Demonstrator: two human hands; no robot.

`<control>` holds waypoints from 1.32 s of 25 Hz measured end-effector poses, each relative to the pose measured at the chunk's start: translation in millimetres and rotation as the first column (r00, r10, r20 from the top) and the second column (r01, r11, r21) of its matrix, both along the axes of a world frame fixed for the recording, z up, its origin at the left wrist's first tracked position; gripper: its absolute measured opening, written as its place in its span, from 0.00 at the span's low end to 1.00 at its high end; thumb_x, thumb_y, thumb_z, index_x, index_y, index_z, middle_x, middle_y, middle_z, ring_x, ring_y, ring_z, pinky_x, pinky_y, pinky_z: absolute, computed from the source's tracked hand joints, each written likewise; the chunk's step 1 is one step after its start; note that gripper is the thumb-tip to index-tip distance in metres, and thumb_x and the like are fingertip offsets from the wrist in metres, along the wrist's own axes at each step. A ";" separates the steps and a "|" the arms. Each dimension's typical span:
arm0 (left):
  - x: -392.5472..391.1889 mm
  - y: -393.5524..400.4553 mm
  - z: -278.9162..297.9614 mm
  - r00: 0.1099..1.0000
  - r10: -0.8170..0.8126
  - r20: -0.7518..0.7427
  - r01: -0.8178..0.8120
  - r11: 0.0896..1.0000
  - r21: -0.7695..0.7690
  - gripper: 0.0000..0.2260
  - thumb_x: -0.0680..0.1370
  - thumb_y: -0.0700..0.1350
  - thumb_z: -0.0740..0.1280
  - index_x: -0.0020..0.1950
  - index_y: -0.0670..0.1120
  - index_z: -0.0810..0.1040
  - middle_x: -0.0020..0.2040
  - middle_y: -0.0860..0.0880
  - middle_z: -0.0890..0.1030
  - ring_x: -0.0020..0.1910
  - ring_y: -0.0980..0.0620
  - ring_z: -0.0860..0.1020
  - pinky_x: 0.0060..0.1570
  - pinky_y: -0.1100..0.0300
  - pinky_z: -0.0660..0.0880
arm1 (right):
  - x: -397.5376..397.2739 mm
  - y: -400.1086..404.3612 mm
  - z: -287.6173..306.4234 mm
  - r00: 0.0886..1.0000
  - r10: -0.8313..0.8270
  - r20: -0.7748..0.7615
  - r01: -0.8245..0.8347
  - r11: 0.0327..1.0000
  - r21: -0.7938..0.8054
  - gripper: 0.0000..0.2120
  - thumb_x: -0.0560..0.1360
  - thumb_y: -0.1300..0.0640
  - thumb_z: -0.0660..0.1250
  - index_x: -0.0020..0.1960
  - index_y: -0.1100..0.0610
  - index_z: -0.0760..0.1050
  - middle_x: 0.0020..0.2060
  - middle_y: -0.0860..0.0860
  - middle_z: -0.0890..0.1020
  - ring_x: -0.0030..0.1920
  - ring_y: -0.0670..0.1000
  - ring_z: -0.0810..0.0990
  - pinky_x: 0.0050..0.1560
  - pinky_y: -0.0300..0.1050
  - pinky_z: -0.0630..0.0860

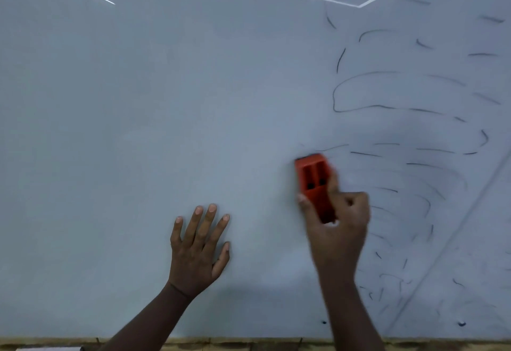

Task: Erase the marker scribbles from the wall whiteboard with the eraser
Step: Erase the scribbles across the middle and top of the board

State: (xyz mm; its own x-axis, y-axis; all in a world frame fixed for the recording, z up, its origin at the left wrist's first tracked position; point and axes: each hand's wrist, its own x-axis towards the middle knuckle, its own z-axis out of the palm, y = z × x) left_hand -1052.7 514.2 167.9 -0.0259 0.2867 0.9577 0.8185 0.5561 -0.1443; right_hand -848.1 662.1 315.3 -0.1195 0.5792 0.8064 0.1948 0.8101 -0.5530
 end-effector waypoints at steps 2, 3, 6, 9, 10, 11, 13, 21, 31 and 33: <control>9.5 -0.1 11.0 0.999 -0.007 0.032 0.005 0.999 0.048 0.30 0.82 0.52 0.64 0.84 0.51 0.63 0.83 0.47 0.63 0.84 0.46 0.59 0.81 0.44 0.54 | 17.5 23.9 16.4 0.989 0.016 -0.149 -0.038 0.989 -0.144 0.37 0.70 0.38 0.74 0.77 0.42 0.69 0.50 0.50 0.69 0.50 0.52 0.76 0.48 0.48 0.81; 13.7 0.3 22.5 0.999 -0.004 0.045 0.000 0.996 0.090 0.29 0.81 0.51 0.66 0.82 0.50 0.66 0.80 0.48 0.66 0.81 0.47 0.63 0.78 0.46 0.56 | 23.1 30.2 18.9 0.981 0.014 -0.195 -0.053 0.979 -0.197 0.37 0.70 0.36 0.72 0.77 0.42 0.69 0.51 0.50 0.69 0.52 0.51 0.76 0.51 0.48 0.82; 15.9 0.1 91.4 0.999 0.008 0.037 -0.014 0.987 0.158 0.28 0.81 0.51 0.67 0.80 0.47 0.69 0.76 0.47 0.69 0.72 0.45 0.70 0.72 0.46 0.58 | 22.8 25.7 22.4 0.971 -0.044 -0.234 -0.023 0.961 -0.276 0.39 0.69 0.34 0.70 0.78 0.44 0.69 0.51 0.51 0.69 0.53 0.52 0.77 0.56 0.55 0.82; -1.1 -5.3 191.4 1.000 0.010 0.014 -0.013 0.971 0.240 0.29 0.83 0.54 0.63 0.83 0.45 0.65 0.81 0.44 0.65 0.78 0.43 0.65 0.73 0.43 0.56 | -2.2 -6.6 21.2 0.991 -0.003 -0.133 -0.017 0.989 -0.149 0.35 0.72 0.37 0.73 0.76 0.46 0.71 0.46 0.51 0.69 0.46 0.58 0.76 0.47 0.55 0.80; -6.8 -6.2 221.1 1.000 0.000 0.031 -0.009 0.957 0.289 0.31 0.83 0.53 0.63 0.84 0.45 0.63 0.83 0.43 0.63 0.81 0.43 0.63 0.74 0.43 0.56 | -15.6 -23.5 14.7 0.999 0.023 -0.036 -0.024 0.999 -0.034 0.34 0.73 0.38 0.74 0.76 0.46 0.72 0.45 0.50 0.68 0.44 0.57 0.75 0.43 0.50 0.76; -10.1 -6.0 244.4 0.998 -0.015 0.059 -0.006 0.942 0.337 0.32 0.83 0.53 0.63 0.85 0.45 0.61 0.84 0.41 0.61 0.83 0.42 0.60 0.75 0.41 0.57 | -28.7 -42.5 6.3 0.996 0.039 0.075 -0.044 0.996 0.075 0.34 0.72 0.38 0.75 0.75 0.46 0.73 0.44 0.49 0.68 0.44 0.54 0.73 0.42 0.47 0.74; -10.5 -2.6 266.2 0.994 0.005 0.105 -0.044 0.928 0.371 0.32 0.84 0.50 0.62 0.86 0.44 0.59 0.85 0.37 0.59 0.85 0.40 0.57 0.80 0.40 0.56 | -49.0 -73.4 -9.7 0.974 0.036 0.223 -0.082 0.976 0.201 0.35 0.71 0.36 0.74 0.75 0.45 0.71 0.45 0.49 0.71 0.45 0.50 0.72 0.40 0.45 0.76; -12.2 -2.3 261.5 0.994 0.087 0.071 -0.104 0.951 0.290 0.28 0.87 0.50 0.56 0.86 0.43 0.58 0.85 0.35 0.58 0.86 0.38 0.55 0.83 0.38 0.52 | -29.2 -30.6 26.0 0.999 0.014 0.043 -0.020 0.990 0.141 0.34 0.72 0.33 0.68 0.74 0.46 0.75 0.44 0.48 0.70 0.42 0.52 0.74 0.39 0.43 0.73; -11.5 1.2 256.4 0.993 0.103 0.055 -0.114 0.953 0.282 0.29 0.87 0.50 0.55 0.87 0.42 0.56 0.85 0.34 0.56 0.86 0.36 0.54 0.83 0.35 0.51 | 28.3 47.5 30.9 0.924 -0.112 -0.366 -0.025 0.937 -0.350 0.33 0.74 0.37 0.73 0.76 0.44 0.71 0.51 0.56 0.76 0.41 0.36 0.77 0.53 0.35 0.76; -11.3 1.4 255.4 0.993 0.104 0.054 -0.115 0.954 0.278 0.29 0.87 0.50 0.55 0.87 0.42 0.55 0.85 0.34 0.56 0.86 0.36 0.53 0.83 0.35 0.51 | 6.7 27.3 45.3 0.941 -0.075 -0.329 0.001 0.976 -0.217 0.34 0.72 0.37 0.74 0.75 0.47 0.73 0.46 0.55 0.74 0.37 0.39 0.75 0.46 0.25 0.71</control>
